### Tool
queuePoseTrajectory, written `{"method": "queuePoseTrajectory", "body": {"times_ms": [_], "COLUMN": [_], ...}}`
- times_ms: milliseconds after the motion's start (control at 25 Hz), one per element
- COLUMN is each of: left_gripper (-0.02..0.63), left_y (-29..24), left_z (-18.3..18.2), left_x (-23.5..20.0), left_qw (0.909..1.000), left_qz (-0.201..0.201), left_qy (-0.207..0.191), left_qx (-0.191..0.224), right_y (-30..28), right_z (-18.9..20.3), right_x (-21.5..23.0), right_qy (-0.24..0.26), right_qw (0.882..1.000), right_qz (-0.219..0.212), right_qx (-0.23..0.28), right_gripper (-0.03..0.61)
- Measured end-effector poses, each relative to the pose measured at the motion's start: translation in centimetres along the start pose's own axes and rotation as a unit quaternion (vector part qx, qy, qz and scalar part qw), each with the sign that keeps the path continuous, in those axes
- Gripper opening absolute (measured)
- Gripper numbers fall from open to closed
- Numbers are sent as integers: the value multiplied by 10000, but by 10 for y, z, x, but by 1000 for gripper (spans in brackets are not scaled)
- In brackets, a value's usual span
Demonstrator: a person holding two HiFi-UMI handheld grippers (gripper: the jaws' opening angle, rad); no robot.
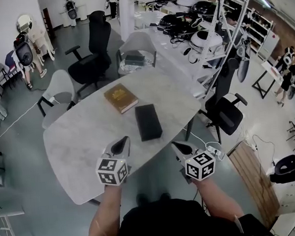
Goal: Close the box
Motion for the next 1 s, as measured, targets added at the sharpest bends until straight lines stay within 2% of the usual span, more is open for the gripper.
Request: {"method": "queuePoseTrajectory", "body": {"times_ms": [160, 320, 560, 720, 1000], "left_gripper": [11, 11, 11, 9, 11], "left_y": [-5, -19, -25, -27, -38], "left_z": [-9, -23, -49, -58, -67], "left_x": [22, 44, 58, 57, 56], "left_qw": [9997, 10000, 9993, 9989, 9983], "left_qz": [-113, -5, -83, -185, -163], "left_qy": [196, -63, -324, -414, -515], "left_qx": [-65, -72, 145, 148, 226], "right_y": [13, 38, 73, 83, 87], "right_z": [-19, -34, -48, -55, -47], "right_x": [10, 26, 50, 60, 67], "right_qy": [99, 286, 188, 314, 339], "right_qw": [9996, 9964, 9912, 9885, 9889], "right_qz": [-39, 58, 147, 317, 500], "right_qx": [250, 791, 1299, 1445, 1359], "right_gripper": [3, 3, 3, 3, 2]}}
Point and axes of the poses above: the fingertips, and each gripper's own axes: y backward along the fingers, x to its right, z out of its underside, the point moved 9 cm from there along y, backward along the fingers, and after that the axes turned 13 degrees about -x, right-handed, at the moved point
